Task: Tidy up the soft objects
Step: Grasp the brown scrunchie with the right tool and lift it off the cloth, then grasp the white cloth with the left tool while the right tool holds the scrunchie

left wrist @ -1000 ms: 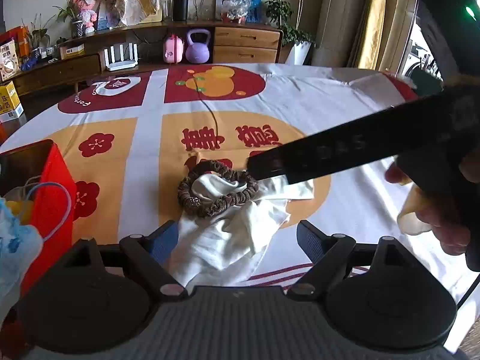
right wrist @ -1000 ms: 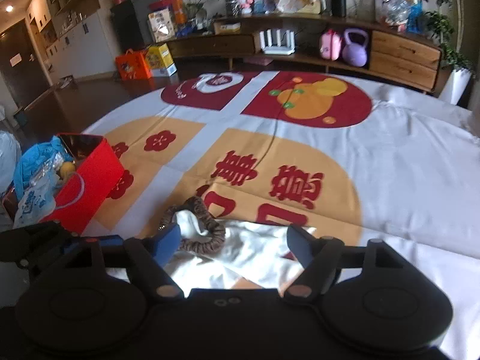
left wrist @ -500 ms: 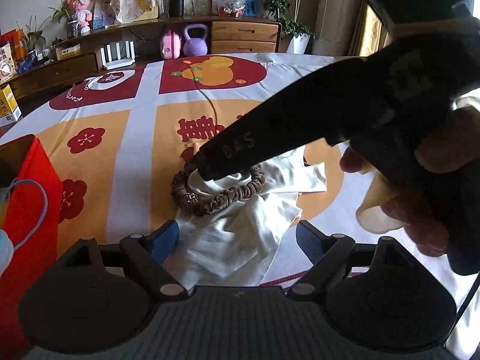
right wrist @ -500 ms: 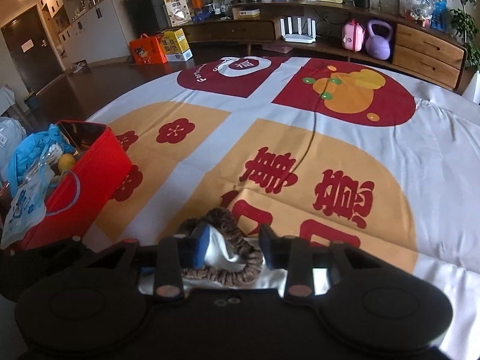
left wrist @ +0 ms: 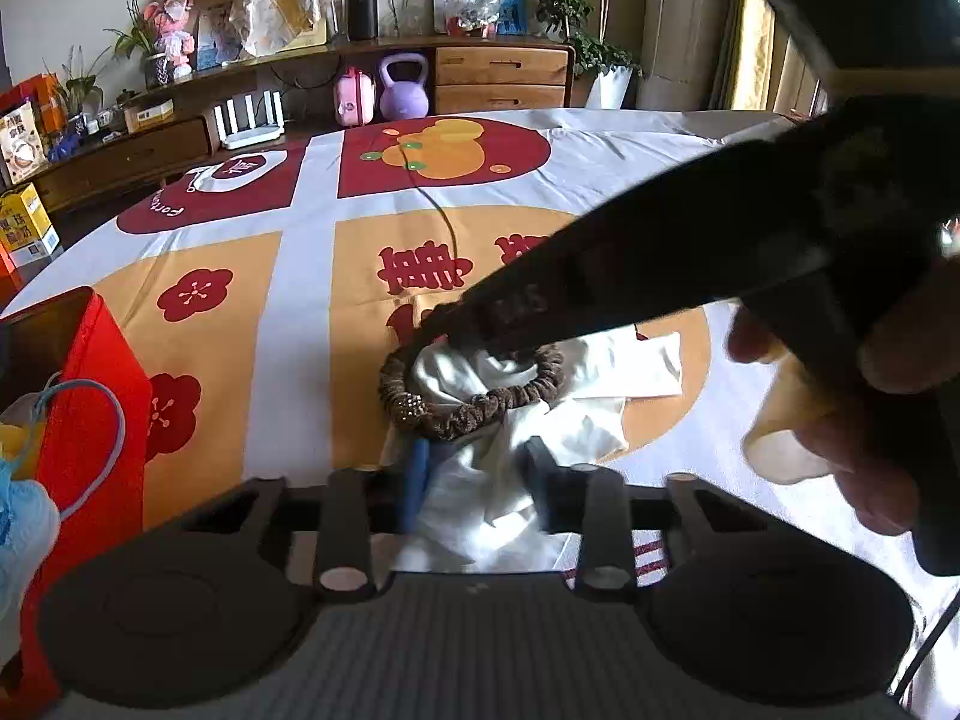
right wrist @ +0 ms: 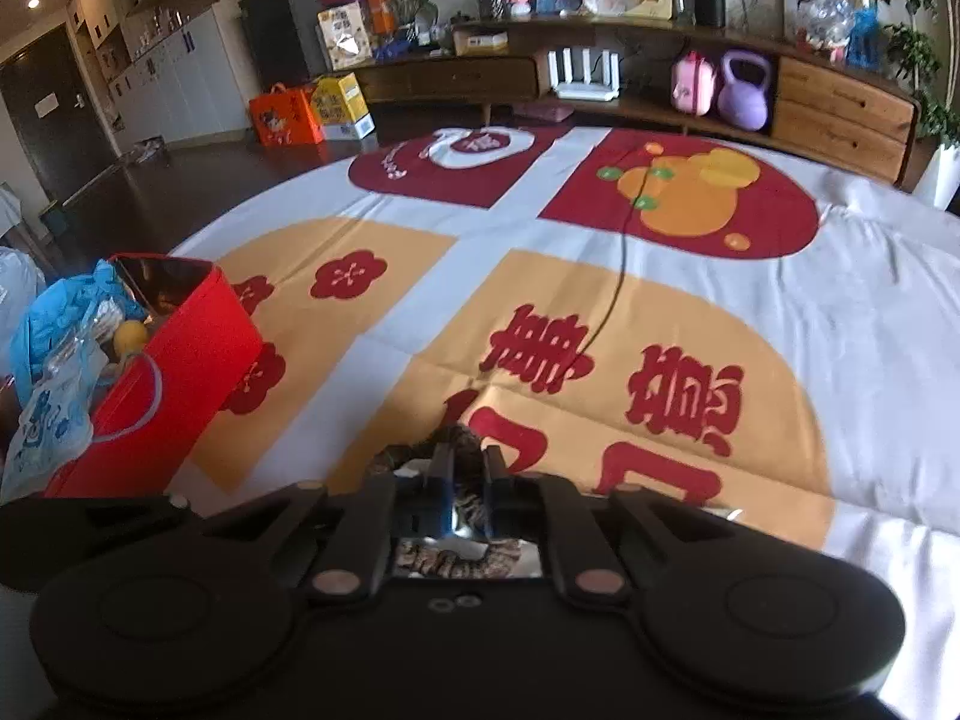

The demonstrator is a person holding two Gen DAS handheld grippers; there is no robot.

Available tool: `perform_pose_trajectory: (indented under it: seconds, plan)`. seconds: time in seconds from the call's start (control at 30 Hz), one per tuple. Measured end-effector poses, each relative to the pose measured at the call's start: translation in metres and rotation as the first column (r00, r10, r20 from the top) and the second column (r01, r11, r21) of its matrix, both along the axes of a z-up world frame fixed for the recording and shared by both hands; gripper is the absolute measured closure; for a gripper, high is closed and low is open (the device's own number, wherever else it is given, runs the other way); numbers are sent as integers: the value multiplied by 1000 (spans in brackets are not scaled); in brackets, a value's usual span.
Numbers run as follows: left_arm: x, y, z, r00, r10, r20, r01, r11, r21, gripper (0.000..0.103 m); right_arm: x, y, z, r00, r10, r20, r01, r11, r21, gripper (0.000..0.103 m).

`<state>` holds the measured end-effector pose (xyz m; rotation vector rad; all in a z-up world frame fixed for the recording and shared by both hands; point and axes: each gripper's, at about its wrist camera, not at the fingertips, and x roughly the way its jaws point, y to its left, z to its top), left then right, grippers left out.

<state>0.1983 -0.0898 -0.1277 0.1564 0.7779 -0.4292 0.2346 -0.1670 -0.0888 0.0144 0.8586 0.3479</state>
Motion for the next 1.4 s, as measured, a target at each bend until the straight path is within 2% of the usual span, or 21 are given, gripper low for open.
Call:
perform_pose_trajectory:
  seconds: [0.03, 0.1, 0.2, 0.4, 0.6, 0.97, 1.23, 1.33, 1.4]
  plan:
    - [0, 0, 1, 1000, 2, -1, -2, 1000, 4, 85, -1, -1, 2, 1000, -9, 7, 9, 1000, 0, 96]
    - [0, 1, 2, 1000, 8, -2, -8, 1000, 7, 92, -5, -5, 6, 1000, -25, 17, 25, 1000, 10, 96]
    - [-2, 2, 5, 1000, 7, -1, -7, 1000, 2, 96, -12, -13, 14, 998, -50, 39, 50, 999, 10, 96]
    - [-10, 9, 17, 1000, 22, 7, -21, 1000, -4, 96, -32, -33, 41, 985, -123, 118, 122, 992, 10, 96]
    - [-24, 19, 37, 999, 43, 26, -42, 999, -24, 97, -48, -54, 64, 976, -160, 150, 158, 987, 25, 96]
    - [-45, 53, 98, 994, 92, 58, -85, 991, -101, 97, -88, -49, 87, 977, -143, 157, 141, 990, 23, 96]
    - [-56, 89, 145, 986, 154, 69, -138, 970, -198, 97, -118, -30, 111, 974, -105, 200, 100, 994, 37, 96]
    - [-62, 96, 160, 982, 160, 102, -137, 969, -204, 97, -127, -24, 117, 972, -94, 214, 88, 995, 35, 96]
    - [-63, 96, 161, 987, 133, 90, -113, 973, -199, 97, -132, -21, 120, 972, -88, 220, 82, 996, 34, 96]
